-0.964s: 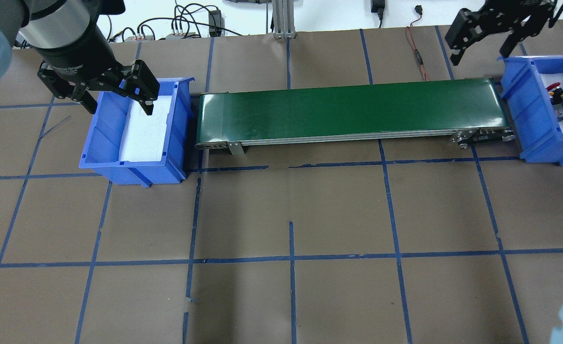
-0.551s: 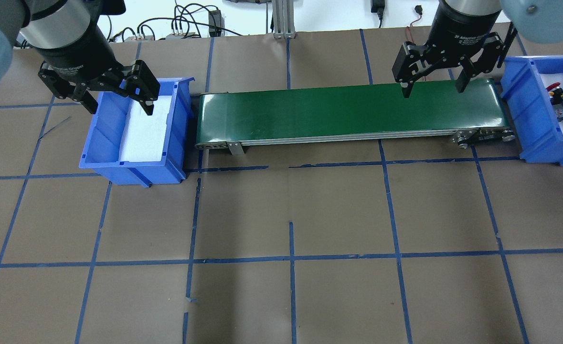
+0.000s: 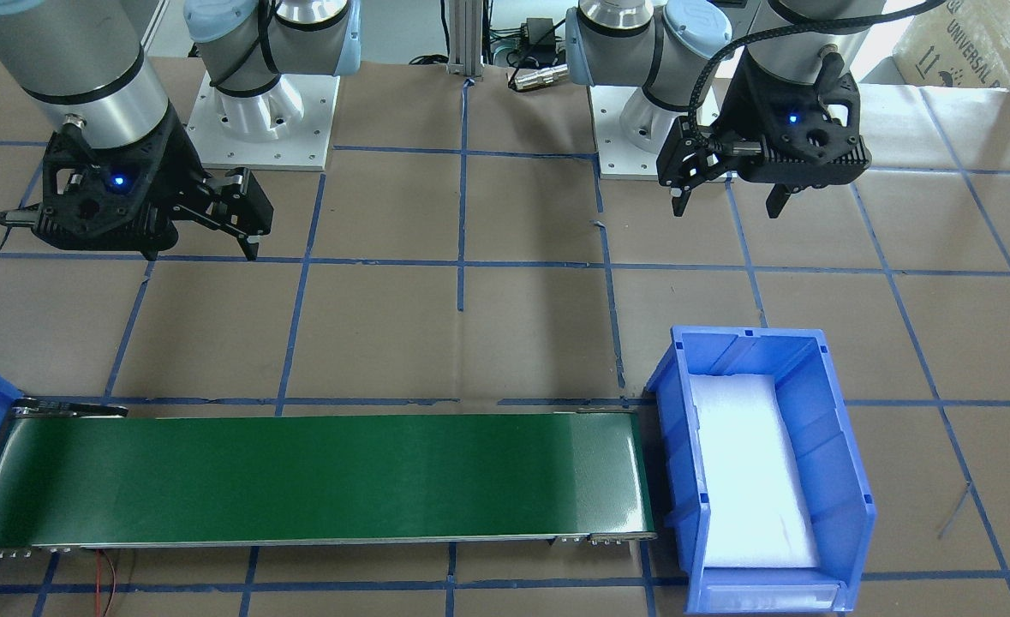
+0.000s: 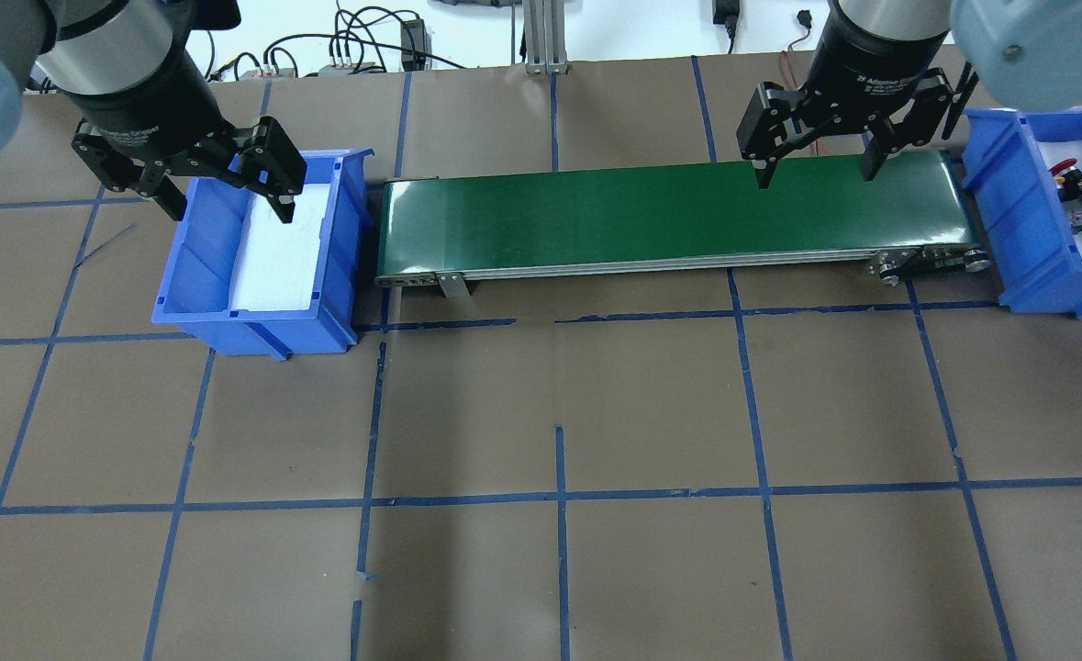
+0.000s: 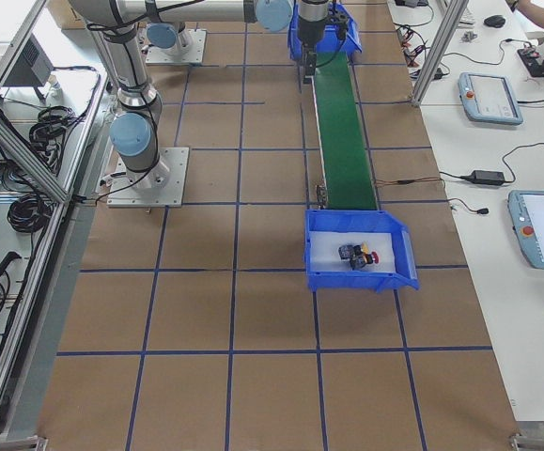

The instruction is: Transport two buttons from left to right

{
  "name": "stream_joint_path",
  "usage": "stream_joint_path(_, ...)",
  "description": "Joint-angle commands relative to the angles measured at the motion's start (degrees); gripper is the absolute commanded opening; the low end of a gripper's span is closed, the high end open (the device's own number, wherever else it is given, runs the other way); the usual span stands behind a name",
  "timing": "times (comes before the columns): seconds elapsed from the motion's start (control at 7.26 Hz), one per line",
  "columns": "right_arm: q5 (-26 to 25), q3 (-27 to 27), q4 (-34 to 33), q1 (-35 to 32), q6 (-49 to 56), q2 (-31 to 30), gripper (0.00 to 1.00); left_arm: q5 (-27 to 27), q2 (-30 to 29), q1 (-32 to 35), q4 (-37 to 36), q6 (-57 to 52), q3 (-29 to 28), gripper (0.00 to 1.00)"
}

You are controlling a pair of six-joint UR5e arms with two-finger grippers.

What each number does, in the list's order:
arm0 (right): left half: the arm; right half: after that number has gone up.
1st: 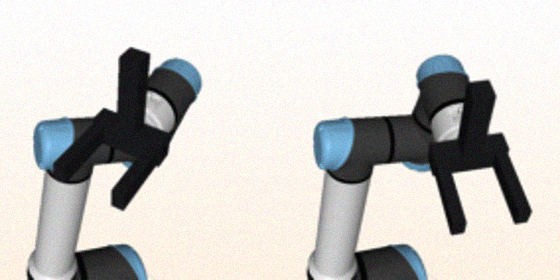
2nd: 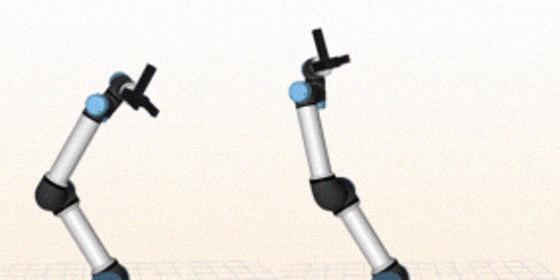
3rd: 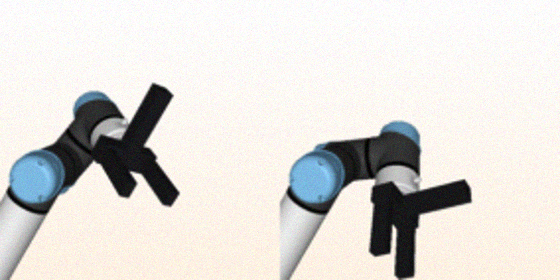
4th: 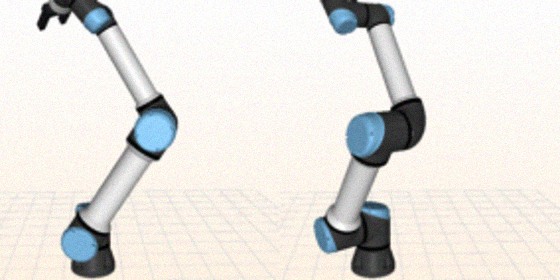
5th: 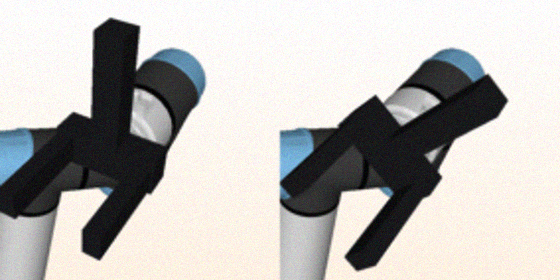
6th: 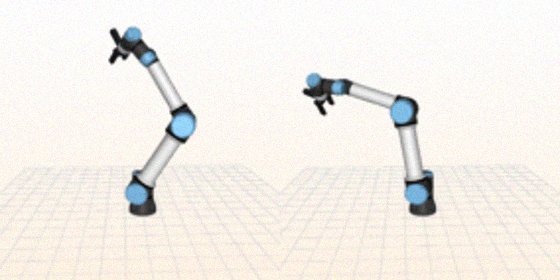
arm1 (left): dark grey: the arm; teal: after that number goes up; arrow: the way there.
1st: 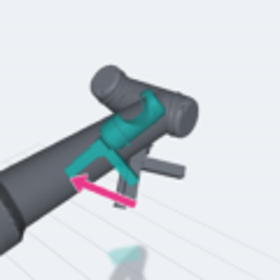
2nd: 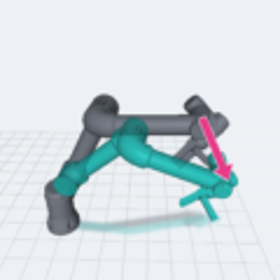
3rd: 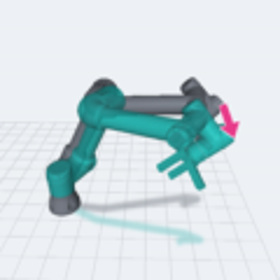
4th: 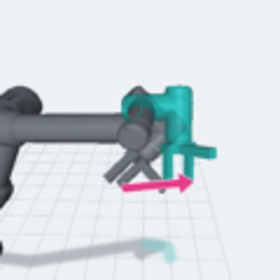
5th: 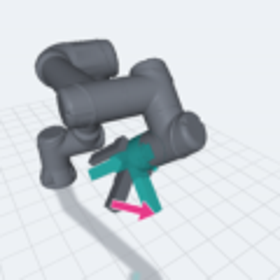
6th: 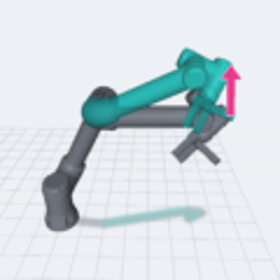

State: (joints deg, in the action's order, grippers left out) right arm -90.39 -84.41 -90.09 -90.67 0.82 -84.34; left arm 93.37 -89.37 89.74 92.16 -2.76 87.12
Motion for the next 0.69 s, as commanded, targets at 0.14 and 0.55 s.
stream_joint_path(0.14, -0.14, 0.04, -0.09, -0.21, -0.47, 0.14, 1.0, -0.12, -0.11, 0.0, 0.04, 0.21, -0.02, 1.0)
stream_joint_path(0.55, 0.3, -0.32, 0.0, -0.21, -0.47, 0.32, 1.0, -0.12, -0.11, 0.0, 0.04, 0.21, -0.02, 1.0)
